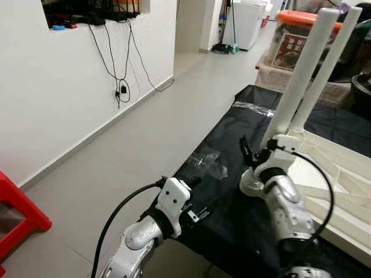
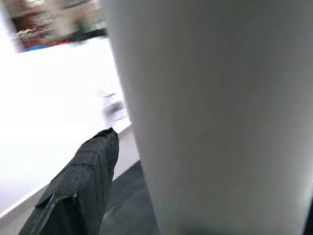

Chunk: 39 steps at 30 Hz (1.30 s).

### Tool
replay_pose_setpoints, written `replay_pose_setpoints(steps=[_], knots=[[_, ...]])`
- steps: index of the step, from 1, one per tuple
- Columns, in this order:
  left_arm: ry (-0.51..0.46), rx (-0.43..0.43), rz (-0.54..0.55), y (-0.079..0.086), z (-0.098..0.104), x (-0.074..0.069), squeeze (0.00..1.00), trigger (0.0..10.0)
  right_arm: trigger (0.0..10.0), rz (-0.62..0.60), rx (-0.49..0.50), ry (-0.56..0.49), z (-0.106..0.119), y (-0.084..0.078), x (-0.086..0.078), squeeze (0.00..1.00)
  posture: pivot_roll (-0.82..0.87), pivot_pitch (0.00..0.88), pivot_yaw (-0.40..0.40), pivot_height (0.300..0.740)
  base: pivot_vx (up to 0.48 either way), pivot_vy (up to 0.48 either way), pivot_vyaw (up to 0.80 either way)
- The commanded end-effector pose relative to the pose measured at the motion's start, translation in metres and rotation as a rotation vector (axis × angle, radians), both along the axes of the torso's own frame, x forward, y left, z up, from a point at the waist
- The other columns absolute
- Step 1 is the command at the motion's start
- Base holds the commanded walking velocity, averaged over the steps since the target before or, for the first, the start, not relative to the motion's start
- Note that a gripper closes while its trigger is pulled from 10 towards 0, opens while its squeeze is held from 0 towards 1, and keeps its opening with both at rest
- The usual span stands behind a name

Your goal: Building children table

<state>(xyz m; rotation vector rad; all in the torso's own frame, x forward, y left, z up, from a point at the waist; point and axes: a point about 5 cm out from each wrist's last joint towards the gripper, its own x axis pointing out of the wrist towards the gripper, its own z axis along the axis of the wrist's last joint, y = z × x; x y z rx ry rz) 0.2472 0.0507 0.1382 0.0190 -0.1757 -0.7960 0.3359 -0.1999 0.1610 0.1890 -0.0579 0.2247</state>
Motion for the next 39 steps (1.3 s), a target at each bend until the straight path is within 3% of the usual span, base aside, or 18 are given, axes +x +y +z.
replay_pose_setpoints(steps=[1, 3, 5, 12, 13, 14, 15, 16, 20, 27, 28, 29, 30, 32, 34, 35, 38, 39], knots=[[0.018, 0.002, -0.007, -0.001, -0.003, 0.000, 0.00, 10.0, 10.0, 0.157, 0.027, 0.007, 0.002, 0.017, -0.001, 0.00, 0.14, 0.000, -0.094, 0.740, 0.000, 0.000, 0.00], [0.019, 0.004, -0.009, -0.002, -0.004, 0.000, 0.00, 10.0, 10.0, 0.492, -0.010, 0.020, 0.011, 0.024, -0.008, 0.00, 0.15, 0.000, -0.102, 0.740, 0.000, 0.000, 0.00], [0.018, 0.006, -0.008, -0.002, -0.004, -0.001, 0.00, 10.0, 10.0, 0.699, -0.055, 0.032, 0.014, 0.031, -0.008, 0.00, 0.16, 0.000, -0.107, 0.740, 0.000, 0.000, 0.00], [0.018, 0.008, -0.006, -0.002, -0.005, -0.001, 0.00, 10.0, 10.0, 0.882, -0.108, 0.051, 0.015, 0.036, 0.002, 0.00, 0.17, 0.000, -0.113, 0.740, 0.000, 0.000, 0.00], [0.018, 0.009, -0.006, -0.002, -0.005, -0.001, 0.00, 10.0, 6.4, 0.912, -0.113, 0.057, 0.015, 0.037, 0.004, 0.00, 0.17, 0.000, -0.113, 0.740, 0.000, 0.000, 0.00], [0.018, 0.009, -0.006, -0.002, -0.005, -0.001, 0.00, 10.0, 6.4, 0.912, -0.113, 0.057, 0.015, 0.037, 0.004, 0.00, 0.17, 0.000, -0.113, 0.740, 0.000, 0.000, 0.00], [0.019, 0.010, -0.006, -0.002, -0.006, -0.001, 0.00, 10.0, 2.7, 0.925, -0.116, 0.063, 0.014, 0.038, 0.005, 0.00, 0.18, 0.000, -0.117, 0.740, 0.000, 0.000, 0.00], [0.019, 0.010, -0.005, -0.002, -0.006, -0.002, 0.00, 10.0, 0.0, 0.937, -0.115, 0.068, 0.014, 0.039, 0.005, 0.00, 0.18, 0.000, -0.117, 0.740, 0.000, 0.000, 0.00], [0.022, 0.011, -0.006, -0.002, -0.007, -0.002, 0.00, 10.0, 0.0, 0.904, -0.117, 0.045, 0.012, 0.041, 0.005, 0.00, 0.18, 0.000, -0.116, 0.740, 0.000, 0.000, 0.00], [0.025, 0.011, -0.010, -0.002, -0.008, -0.003, 0.00, 10.0, 0.0, 0.518, -0.097, -0.008, 0.010, 0.032, 0.017, 0.00, 0.16, 0.000, -0.107, 0.740, 0.000, 0.000, 0.00], [0.026, 0.012, -0.011, -0.002, -0.008, -0.003, 0.00, 10.0, 0.0, 0.284, -0.076, 0.021, 0.007, 0.022, 0.023, 0.00, 0.16, 0.000, -0.105, 0.740, 0.000, 0.000, 0.00], [0.026, 0.012, -0.011, -0.002, -0.008, -0.003, 0.00, 10.0, 0.0, 0.284, -0.076, 0.021, 0.007, 0.022, 0.023, 0.00, 0.16, 0.000, -0.105, 0.740, 0.000, 0.000, 0.00], [0.027, 0.012, -0.012, -0.002, -0.008, -0.002, 0.00, 10.0, 0.0, 0.075, -0.054, 0.058, 0.003, 0.012, 0.026, 0.00, 0.15, 0.000, -0.098, 0.740, 0.000, 0.000, 0.00], [0.027, 0.012, -0.012, -0.002, -0.008, -0.002, 0.00, 10.0, 0.0, 0.075, -0.054, 0.058, 0.003, 0.012, 0.026, 0.00, 0.15, 0.000, -0.098, 0.740, 0.000, 0.000, 0.00], [0.029, 0.013, -0.014, -0.002, -0.008, -0.002, 0.00, 10.0, 0.0, -0.505, -0.028, 0.162, -0.013, -0.018, 0.007, 0.00, 0.14, 0.000, -0.090, 0.740, 0.000, 0.000, 0.00], [0.029, 0.014, -0.014, -0.002, -0.008, -0.001, 0.00, 10.0, 0.0, -0.676, -0.028, 0.188, -0.017, -0.027, -0.006, 0.00, 0.14, 0.000, -0.090, 0.740, 0.000, 0.000, 0.00], [0.029, 0.014, -0.015, -0.002, -0.008, 0.000, 0.00, 10.0, 0.0, -0.813, -0.010, 0.209, -0.022, -0.031, -0.019, 0.00, 0.14, 0.000, -0.094, 0.740, 0.000, 0.000, 0.00], [0.027, 0.014, -0.013, -0.002, -0.007, 0.000, 0.00, 10.0, 0.0, -0.862, 0.041, 0.247, -0.026, -0.022, -0.024, 0.00, 0.14, 0.000, -0.091, 0.740, 0.000, 0.000, 0.00]])
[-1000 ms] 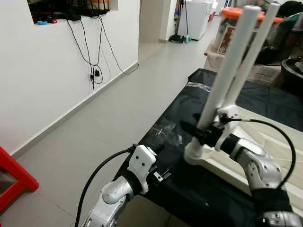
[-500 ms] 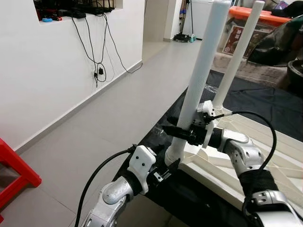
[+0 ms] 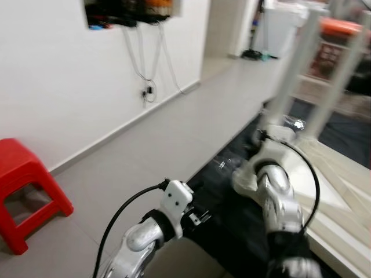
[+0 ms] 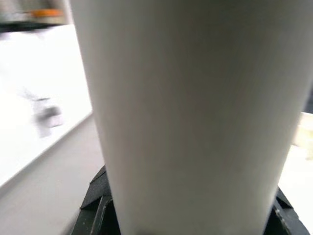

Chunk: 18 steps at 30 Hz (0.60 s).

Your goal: Building children table

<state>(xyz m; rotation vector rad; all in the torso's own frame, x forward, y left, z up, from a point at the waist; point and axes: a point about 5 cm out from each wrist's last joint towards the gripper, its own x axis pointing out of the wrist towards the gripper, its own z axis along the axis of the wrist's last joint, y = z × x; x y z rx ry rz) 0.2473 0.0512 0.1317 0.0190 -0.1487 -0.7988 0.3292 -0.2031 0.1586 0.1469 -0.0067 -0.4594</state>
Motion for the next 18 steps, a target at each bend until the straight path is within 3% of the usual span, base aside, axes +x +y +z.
replay_pose_setpoints(steps=[1, 6, 8, 9, 14, 15, 16, 18], knots=[[0.002, 0.003, -0.010, -0.002, -0.001, 0.000, 0.00, 10.0, 0.0, -0.231, 0.136, 0.120, -0.027, -0.011, -0.022, 0.00, 0.14, 0.000, -0.091, 0.740, 0.000, 0.000, 0.00], [-0.002, 0.004, -0.008, -0.002, 0.000, 0.000, 0.00, 10.0, 0.0, -0.232, 0.206, 0.114, -0.025, 0.011, -0.018, 0.00, 0.15, 0.000, -0.093, 0.740, 0.000, 0.000, 0.00], [-0.001, 0.003, -0.008, -0.002, 0.000, 0.000, 0.00, 10.0, 10.0, -0.137, 0.176, 0.072, -0.017, 0.025, -0.008, 0.00, 0.14, 0.000, -0.091, 0.740, 0.000, 0.000, 0.00], [0.000, 0.003, -0.009, -0.002, 0.000, 0.000, 0.00, 10.0, 10.0, -0.058, 0.163, 0.035, -0.014, 0.032, -0.004, 1.00, 0.14, 0.000, -0.092, 0.740, 0.000, 0.000, 0.00], [0.000, 0.002, -0.010, -0.002, 0.000, 0.000, 0.00, 10.0, 10.0, 0.011, 0.151, 0.001, -0.010, 0.040, -0.003, 1.00, 0.14, 0.000, -0.092, 0.740, 0.000, 0.000, 0.00], [0.000, 0.002, -0.009, -0.002, 0.000, 0.001, 0.00, 10.0, 10.0, 0.039, 0.102, -0.042, -0.006, 0.034, -0.001, 0.73, 0.14, 0.000, -0.095, 0.740, 0.000, 0.000, 0.00], [0.000, 0.001, -0.007, -0.002, 0.001, 0.001, 0.00, 10.0, 10.0, 0.160, 0.097, -0.088, -0.004, 0.032, 0.003, 0.00, 0.14, 0.000, -0.095, 0.740, 0.000, 0.000, 0.00], [-0.001, 0.001, -0.004, -0.003, 0.001, 0.001, 0.00, 10.0, 10.0, 0.440, 0.124, -0.099, -0.005, 0.029, 0.008, 0.00, 0.14, 0.000, -0.097, 0.740, 0.000, 0.000, 0.00]])
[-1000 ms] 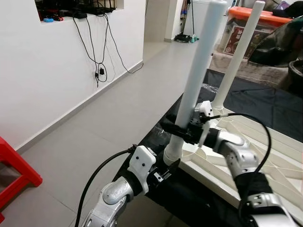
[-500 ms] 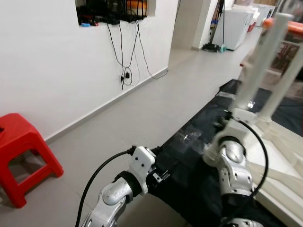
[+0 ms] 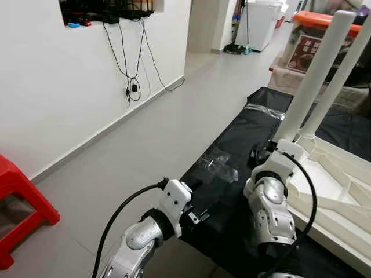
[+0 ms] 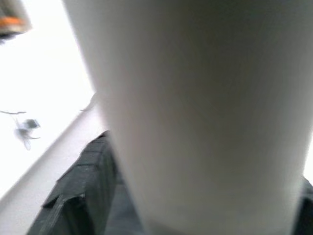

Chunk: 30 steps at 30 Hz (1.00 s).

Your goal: Building children table

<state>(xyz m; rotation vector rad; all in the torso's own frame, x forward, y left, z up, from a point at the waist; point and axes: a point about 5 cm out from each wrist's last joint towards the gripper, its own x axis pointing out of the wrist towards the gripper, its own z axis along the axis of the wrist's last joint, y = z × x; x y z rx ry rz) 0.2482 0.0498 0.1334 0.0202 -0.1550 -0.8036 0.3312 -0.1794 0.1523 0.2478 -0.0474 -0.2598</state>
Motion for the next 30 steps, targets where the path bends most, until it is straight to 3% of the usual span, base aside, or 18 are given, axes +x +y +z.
replay_pose_setpoints(steps=[1, 3, 5, 7, 8, 9, 12, 20, 21, 27, 30], knots=[[0.005, 0.002, 0.001, -0.001, -0.001, 0.000, 0.00, 10.0, 10.0, 0.246, 0.031, -0.030, 0.001, 0.005, 0.006, 0.00, 0.14, 0.000, -0.097, 0.740, 0.000, 0.000, 0.00], [0.004, 0.002, 0.002, -0.002, -0.001, 0.001, 0.00, 10.0, 10.0, 0.468, 0.080, -0.014, 0.000, 0.004, 0.004, 0.00, 0.14, 0.000, -0.101, 0.740, 0.000, 0.000, 0.00], [0.003, 0.002, 0.001, -0.002, -0.001, 0.001, 0.00, 10.0, 10.0, 0.695, 0.052, -0.042, 0.009, 0.001, -0.002, 0.00, 0.15, 0.000, -0.100, 0.740, 0.000, 0.000, 0.00], [0.003, 0.002, 0.001, -0.002, -0.001, 0.001, 0.00, 10.0, 10.0, 0.747, 0.042, -0.049, 0.011, 0.000, -0.004, 0.00, 0.15, 0.000, -0.100, 0.740, 0.000, 0.000, 0.00], [0.004, 0.003, 0.001, -0.003, -0.001, 0.001, 0.00, 10.0, 10.0, 0.859, 0.012, -0.072, 0.018, 0.001, -0.006, 0.00, 0.15, 0.000, -0.100, 0.740, 0.000, 0.000, 0.00], [0.004, 0.003, 0.001, -0.003, -0.001, 0.001, 0.00, 10.0, 10.0, 0.859, 0.012, -0.072, 0.018, 0.001, -0.006, 0.00, 0.15, 0.000, -0.100, 0.740, 0.000, 0.000, 0.00], [0.002, 0.004, -0.001, -0.003, -0.001, 0.002, 0.00, 10.0, 10.0, 1.165, -0.065, -0.088, 0.034, 0.007, -0.008, 0.00, 0.15, 0.000, -0.106, 0.740, 0.000, 0.000, 0.00], [0.004, 0.010, -0.005, -0.002, -0.002, 0.001, 0.00, 10.0, 10.0, 1.428, -0.150, -0.052, 0.037, 0.019, 0.002, 0.00, 0.17, 0.000, -0.111, 0.740, 0.000, 0.000, 0.00], [0.005, 0.010, -0.005, -0.002, -0.002, 0.000, 0.00, 10.0, 0.0, 1.422, -0.178, -0.033, 0.034, 0.022, 0.004, 0.00, 0.17, 0.000, -0.111, 0.740, 0.000, 0.000, 0.00], [0.006, 0.010, -0.004, -0.002, -0.002, 0.000, 0.00, 10.0, 0.0, 1.401, -0.185, -0.043, 0.027, 0.028, 0.001, 0.00, 0.17, 0.000, -0.113, 0.740, 0.000, 0.000, 0.00], [0.007, 0.010, -0.004, -0.002, -0.002, 0.000, 0.00, 10.0, 0.0, 1.088, -0.151, -0.062, 0.018, 0.021, 0.012, 0.00, 0.17, 0.000, -0.109, 0.740, 0.000, 0.000, 0.00]])
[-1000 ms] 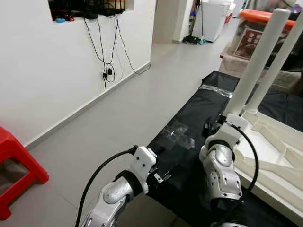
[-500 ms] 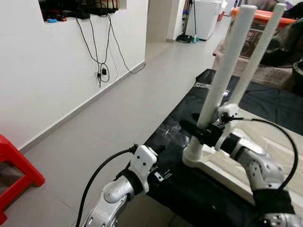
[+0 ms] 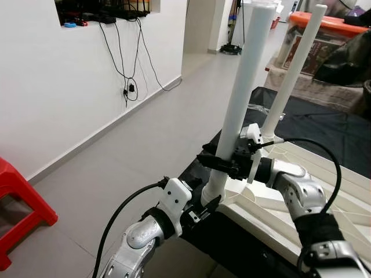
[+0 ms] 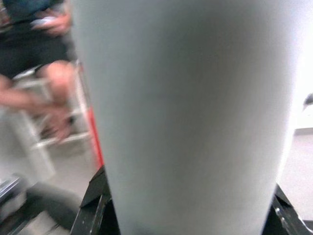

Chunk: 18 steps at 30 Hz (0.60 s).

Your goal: Building children table

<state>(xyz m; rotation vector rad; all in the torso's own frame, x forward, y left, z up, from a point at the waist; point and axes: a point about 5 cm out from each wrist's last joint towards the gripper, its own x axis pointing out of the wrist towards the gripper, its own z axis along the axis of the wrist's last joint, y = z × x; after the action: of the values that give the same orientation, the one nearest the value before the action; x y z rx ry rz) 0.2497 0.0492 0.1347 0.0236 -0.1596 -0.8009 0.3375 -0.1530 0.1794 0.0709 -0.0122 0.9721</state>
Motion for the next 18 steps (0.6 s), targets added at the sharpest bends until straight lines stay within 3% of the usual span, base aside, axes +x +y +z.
replay_pose_setpoints(steps=[1, 3, 4, 6, 7, 9, 11, 12, 13, 14, 17, 18], knots=[[0.014, 0.009, -0.008, -0.001, -0.004, -0.002, 0.00, 10.0, 0.0, -0.301, 0.031, 0.056, -0.012, -0.013, 0.012, 0.00, 0.17, 0.000, -0.109, 0.740, 0.000, 0.000, 0.00], [0.014, 0.009, -0.008, -0.001, -0.004, -0.002, 0.00, 10.0, 0.0, -0.482, 0.053, 0.078, -0.016, -0.023, 0.018, 0.00, 0.16, 0.000, -0.106, 0.740, 0.000, 0.000, 0.00], [0.014, 0.009, -0.008, -0.001, -0.004, -0.002, 0.00, 10.0, 0.0, -0.482, 0.053, 0.078, -0.016, -0.023, 0.018, 0.00, 0.16, 0.000, -0.106, 0.740, 0.000, 0.000, 0.00], [0.015, 0.010, -0.008, -0.001, -0.004, -0.002, 0.00, 10.0, 0.0, -0.713, 0.064, 0.075, -0.019, -0.038, 0.021, 0.00, 0.16, 0.000, -0.105, 0.740, 0.000, 0.000, 0.00], [0.015, 0.010, -0.008, -0.001, -0.005, -0.002, 0.00, 10.0, 0.0, -0.730, 0.063, 0.072, -0.019, -0.039, 0.021, 0.00, 0.16, 0.000, -0.105, 0.740, 0.000, 0.000, 0.00], [0.016, 0.009, -0.007, -0.001, -0.004, -0.001, 0.00, 10.0, 0.0, -1.172, 0.049, 0.145, -0.030, -0.069, 0.012, 0.00, 0.16, 0.000, -0.105, 0.740, 0.000, 0.000, 0.00], [0.016, 0.009, -0.007, -0.001, -0.004, -0.001, 0.00, 10.0, 0.0, -1.367, 0.037, 0.179, -0.035, -0.082, 0.005, 0.00, 0.16, 0.000, -0.105, 0.740, 0.000, 0.000, 0.00], [0.016, 0.009, -0.007, -0.001, -0.004, -0.001, 0.00, 10.0, 0.0, -1.367, 0.037, 0.179, -0.035, -0.082, 0.005, 0.00, 0.16, 0.000, -0.105, 0.740, 0.000, 0.000, 0.00], [0.016, 0.009, -0.008, -0.001, -0.005, -0.001, 0.00, 10.0, 0.0, -1.482, 0.059, 0.198, -0.038, -0.084, -0.006, 0.00, 0.15, 0.000, -0.107, 0.740, 0.000, 0.000, 0.00], [0.015, 0.009, -0.008, -0.001, -0.005, -0.001, 0.00, 10.0, 0.0, -1.670, 0.083, 0.239, -0.042, -0.085, -0.023, 0.00, 0.15, 0.000, -0.107, 0.740, 0.000, 0.000, 0.00], [0.015, 0.010, -0.008, -0.001, -0.005, -0.001, 0.00, 10.0, 0.0, -1.727, 0.088, 0.251, -0.044, -0.085, -0.027, 0.00, 0.15, 0.000, -0.107, 0.740, 0.000, 0.000, 0.00], [0.015, 0.010, -0.008, -0.002, -0.006, -0.001, 0.00, 10.0, 0.0, -1.713, 0.117, 0.257, -0.041, -0.065, -0.026, 0.00, 0.15, 0.000, -0.108, 0.740, 0.000, 0.000, 0.00]])
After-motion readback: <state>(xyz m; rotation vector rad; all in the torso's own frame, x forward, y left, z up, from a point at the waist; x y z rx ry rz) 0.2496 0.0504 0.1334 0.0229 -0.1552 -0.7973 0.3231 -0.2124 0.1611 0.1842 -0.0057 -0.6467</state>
